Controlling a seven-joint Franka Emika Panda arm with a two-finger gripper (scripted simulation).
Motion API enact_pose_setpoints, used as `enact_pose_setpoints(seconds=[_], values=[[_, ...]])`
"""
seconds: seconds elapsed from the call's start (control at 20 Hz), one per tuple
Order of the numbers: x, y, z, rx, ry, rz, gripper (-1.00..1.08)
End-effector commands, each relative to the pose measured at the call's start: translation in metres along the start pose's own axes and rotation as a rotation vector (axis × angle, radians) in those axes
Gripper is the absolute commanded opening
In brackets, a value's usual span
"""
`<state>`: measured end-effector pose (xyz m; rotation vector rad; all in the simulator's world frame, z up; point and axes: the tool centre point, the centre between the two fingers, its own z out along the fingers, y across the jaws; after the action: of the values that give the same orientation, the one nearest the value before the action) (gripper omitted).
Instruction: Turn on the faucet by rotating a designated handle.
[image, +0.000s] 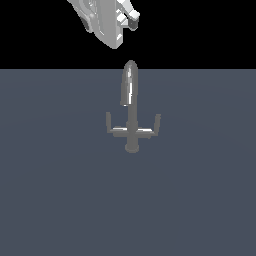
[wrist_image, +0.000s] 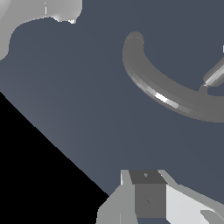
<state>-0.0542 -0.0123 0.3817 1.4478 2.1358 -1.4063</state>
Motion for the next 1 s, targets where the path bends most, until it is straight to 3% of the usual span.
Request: enact_pose_setpoints(seconds=[0.0,0.95], values=[[0.003,0.012,0.000,0.014,-0.031,-0.081,-1.00],[0.036,0.101,0.003,0.155,-0.215,-0.669,-1.00]])
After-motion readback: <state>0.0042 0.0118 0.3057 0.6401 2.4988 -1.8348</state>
